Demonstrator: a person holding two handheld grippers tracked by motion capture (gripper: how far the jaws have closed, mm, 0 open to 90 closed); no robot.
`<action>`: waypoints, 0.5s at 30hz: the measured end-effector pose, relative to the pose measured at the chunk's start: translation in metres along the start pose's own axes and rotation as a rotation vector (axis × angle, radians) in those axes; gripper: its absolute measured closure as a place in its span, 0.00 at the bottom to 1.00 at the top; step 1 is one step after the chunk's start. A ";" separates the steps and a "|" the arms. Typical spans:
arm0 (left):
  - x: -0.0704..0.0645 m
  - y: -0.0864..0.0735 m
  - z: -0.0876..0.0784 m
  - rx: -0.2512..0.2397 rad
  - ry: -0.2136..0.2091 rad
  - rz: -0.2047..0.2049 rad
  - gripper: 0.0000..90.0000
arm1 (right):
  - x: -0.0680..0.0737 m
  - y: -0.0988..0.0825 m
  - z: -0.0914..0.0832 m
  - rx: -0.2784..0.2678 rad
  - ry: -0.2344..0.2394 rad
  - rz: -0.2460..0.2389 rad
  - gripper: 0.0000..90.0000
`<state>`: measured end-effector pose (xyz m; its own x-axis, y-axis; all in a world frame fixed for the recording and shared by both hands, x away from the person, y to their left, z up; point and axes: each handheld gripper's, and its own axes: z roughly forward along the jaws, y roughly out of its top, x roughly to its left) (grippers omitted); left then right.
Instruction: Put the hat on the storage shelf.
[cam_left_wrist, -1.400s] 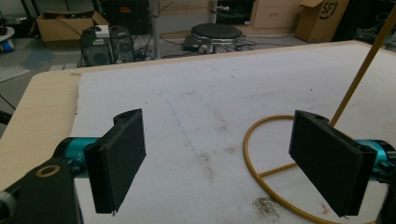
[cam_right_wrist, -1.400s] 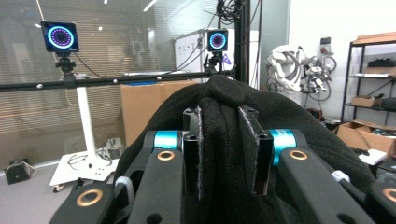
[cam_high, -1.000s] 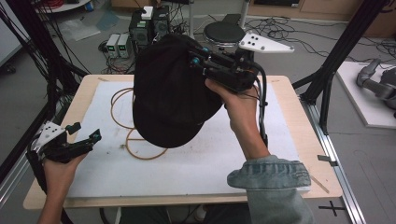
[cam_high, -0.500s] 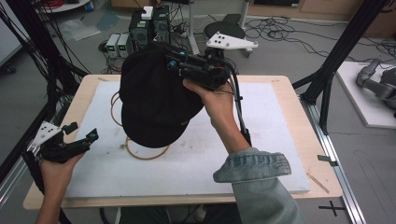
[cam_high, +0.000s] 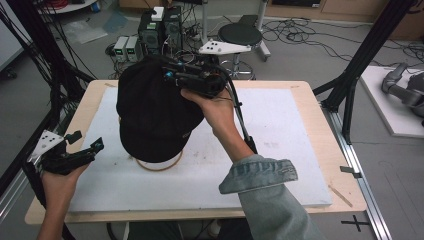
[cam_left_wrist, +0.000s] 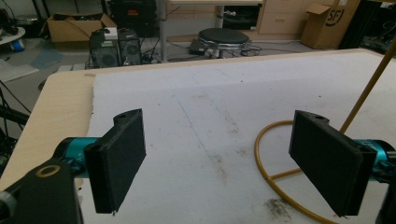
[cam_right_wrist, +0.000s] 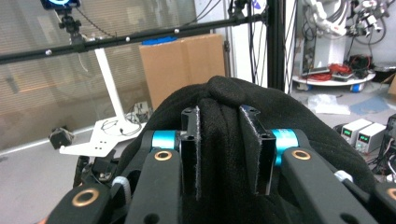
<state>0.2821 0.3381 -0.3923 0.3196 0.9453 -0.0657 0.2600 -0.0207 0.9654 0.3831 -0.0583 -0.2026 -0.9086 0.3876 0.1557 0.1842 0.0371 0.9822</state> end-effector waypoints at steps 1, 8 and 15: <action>0.000 0.000 0.000 0.000 0.001 0.000 0.21 | 0.000 -0.001 0.003 0.006 0.001 0.000 0.80; 0.006 -0.002 -0.002 0.004 0.019 -0.006 0.21 | 0.001 -0.008 0.021 0.045 0.007 0.008 0.79; 0.009 -0.004 -0.003 0.004 0.029 -0.012 0.21 | 0.002 -0.016 0.037 0.099 0.005 0.008 0.78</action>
<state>0.2808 0.3476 -0.3956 0.2897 0.9546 -0.0698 0.2673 -0.0106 0.9636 0.3923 -0.0239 -0.2219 -0.9087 0.3838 0.1639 0.2272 0.1254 0.9658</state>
